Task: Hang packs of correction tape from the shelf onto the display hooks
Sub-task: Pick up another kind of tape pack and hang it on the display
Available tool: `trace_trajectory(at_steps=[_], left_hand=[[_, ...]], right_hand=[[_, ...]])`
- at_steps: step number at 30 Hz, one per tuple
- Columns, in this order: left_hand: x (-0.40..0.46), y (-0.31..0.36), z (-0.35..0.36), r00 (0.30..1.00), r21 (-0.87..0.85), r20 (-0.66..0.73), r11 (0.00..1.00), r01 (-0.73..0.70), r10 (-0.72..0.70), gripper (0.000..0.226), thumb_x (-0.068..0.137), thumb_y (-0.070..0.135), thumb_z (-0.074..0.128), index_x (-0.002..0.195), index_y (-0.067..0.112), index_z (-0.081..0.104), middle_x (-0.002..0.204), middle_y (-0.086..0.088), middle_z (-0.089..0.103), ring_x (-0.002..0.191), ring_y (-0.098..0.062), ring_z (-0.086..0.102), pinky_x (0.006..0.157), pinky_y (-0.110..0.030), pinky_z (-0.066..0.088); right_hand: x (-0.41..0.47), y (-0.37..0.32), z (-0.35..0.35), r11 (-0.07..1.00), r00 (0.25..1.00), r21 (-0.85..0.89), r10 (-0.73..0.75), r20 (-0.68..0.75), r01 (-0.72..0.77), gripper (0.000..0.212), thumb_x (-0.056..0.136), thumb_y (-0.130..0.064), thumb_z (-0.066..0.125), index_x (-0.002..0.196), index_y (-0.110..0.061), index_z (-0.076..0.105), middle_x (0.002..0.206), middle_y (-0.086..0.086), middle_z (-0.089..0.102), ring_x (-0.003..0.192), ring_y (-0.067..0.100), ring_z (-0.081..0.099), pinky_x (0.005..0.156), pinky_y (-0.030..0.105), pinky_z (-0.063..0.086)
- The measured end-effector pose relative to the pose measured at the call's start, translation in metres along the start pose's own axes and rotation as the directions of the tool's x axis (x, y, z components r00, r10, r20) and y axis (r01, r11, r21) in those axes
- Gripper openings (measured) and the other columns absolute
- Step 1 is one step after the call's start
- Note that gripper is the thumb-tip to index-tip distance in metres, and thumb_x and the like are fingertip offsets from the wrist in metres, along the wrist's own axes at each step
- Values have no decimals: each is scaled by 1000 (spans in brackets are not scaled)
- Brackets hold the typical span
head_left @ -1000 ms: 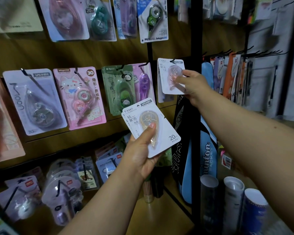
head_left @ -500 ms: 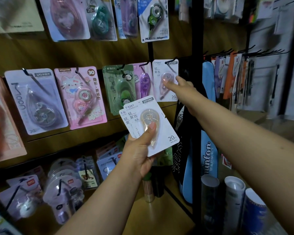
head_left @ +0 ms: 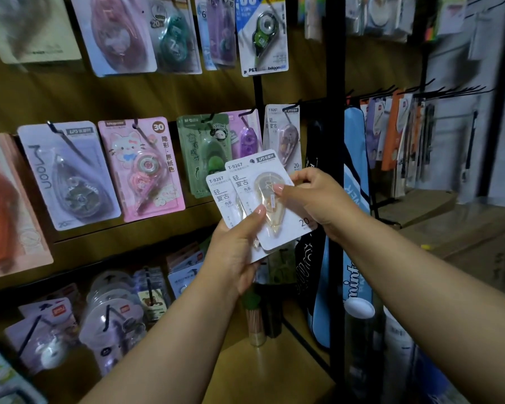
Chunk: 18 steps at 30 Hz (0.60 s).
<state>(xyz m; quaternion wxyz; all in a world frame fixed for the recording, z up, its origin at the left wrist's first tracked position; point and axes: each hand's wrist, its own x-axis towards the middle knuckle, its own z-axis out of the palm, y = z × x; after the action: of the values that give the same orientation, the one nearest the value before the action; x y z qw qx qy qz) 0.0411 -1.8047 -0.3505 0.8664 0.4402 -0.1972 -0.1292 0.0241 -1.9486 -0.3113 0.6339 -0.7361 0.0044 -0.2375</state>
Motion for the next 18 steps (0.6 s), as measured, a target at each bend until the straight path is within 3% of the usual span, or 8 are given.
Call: trace_trajectory(at_steps=[2,4,8,10,12,14,16,18], left_hand=[[1,1,0,1000,24,-7,1000,-10,10,31,88,2,61,117,12,64,105,-13,74,87,-29,74,71,-44,61],[2,2,0,1000,43,-16,999,-14,14,31,89,2,60,119,11,63,109,-15,73,92,-32,73,74,-46,61],[4,3,-2,998,48,-62,999,5,-2,20,93,8,58,112,12,65,105,-15,74,86,-30,73,70,-47,61],[5,4,-3,997,68,-81,998,15,-9,17,93,11,59,110,13,65,104,-13,75,81,-26,74,68,-43,62],[5,3,-5,996,75,-91,997,13,-6,16,94,11,59,107,13,65,105,-12,74,79,-23,73,68,-41,61],[5,2,-5,995,74,-97,997,13,-6,17,94,10,58,109,12,65,108,-13,73,80,-22,72,70,-41,61],[5,1,-4,995,71,-100,997,15,-8,18,94,9,57,111,10,65,110,-13,72,80,-22,72,71,-41,60],[5,-1,-3,995,72,-99,997,18,-10,21,95,9,57,114,9,64,111,-13,72,82,-23,72,73,-42,60]], right_hand=[[0,3,1,1000,1000,-21,6,0,-6,50,77,-24,78,116,-19,49,95,7,71,73,18,70,60,32,55],[-1,6,1,1000,1000,-8,1,-1,-1,61,73,-24,82,120,-22,43,99,10,70,79,23,71,68,40,56],[2,4,-5,993,993,99,-58,-102,68,44,80,-14,75,112,-19,44,81,2,68,50,2,65,42,16,45],[11,0,-11,987,979,119,-87,-187,110,35,82,-15,73,105,-18,47,82,1,67,48,-1,62,39,12,40],[26,-5,-18,980,955,132,-105,-279,147,30,79,-20,77,96,-25,52,99,7,68,72,10,69,52,21,51],[42,-12,-24,980,927,118,-108,-359,159,29,72,-28,79,88,-32,55,108,8,67,94,24,67,74,40,59],[58,-20,-32,977,911,133,-102,-399,168,28,70,-28,79,86,-31,57,108,8,67,98,27,67,83,49,57],[71,-28,-36,969,907,177,-84,-413,171,26,72,-25,79,89,-26,60,105,9,69,91,26,69,80,49,58]])
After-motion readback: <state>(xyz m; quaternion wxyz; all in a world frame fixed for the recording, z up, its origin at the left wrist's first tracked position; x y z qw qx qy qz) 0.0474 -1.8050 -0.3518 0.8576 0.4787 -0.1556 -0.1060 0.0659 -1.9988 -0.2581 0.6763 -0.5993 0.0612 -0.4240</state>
